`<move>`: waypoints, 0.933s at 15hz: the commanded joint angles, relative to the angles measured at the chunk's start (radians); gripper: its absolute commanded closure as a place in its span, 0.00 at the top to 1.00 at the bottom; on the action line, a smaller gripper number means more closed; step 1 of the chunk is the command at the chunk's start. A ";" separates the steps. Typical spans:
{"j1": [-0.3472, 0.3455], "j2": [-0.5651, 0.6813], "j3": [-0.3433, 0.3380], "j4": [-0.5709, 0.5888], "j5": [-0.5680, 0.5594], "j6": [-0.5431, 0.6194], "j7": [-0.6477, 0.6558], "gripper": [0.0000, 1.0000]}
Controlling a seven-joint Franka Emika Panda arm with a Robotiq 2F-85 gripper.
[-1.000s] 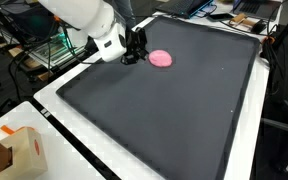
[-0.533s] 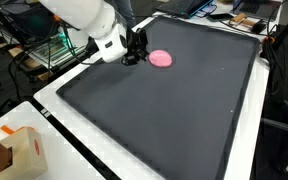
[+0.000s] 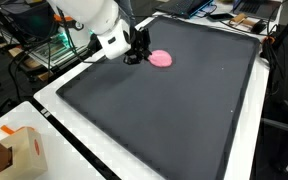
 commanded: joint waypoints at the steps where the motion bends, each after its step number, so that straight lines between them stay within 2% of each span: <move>1: 0.016 -0.034 0.012 -0.013 -0.042 0.027 0.053 0.06; 5: 0.036 -0.065 0.025 -0.016 -0.099 0.043 0.106 0.06; 14: 0.093 -0.155 0.071 -0.028 -0.320 0.091 0.293 0.06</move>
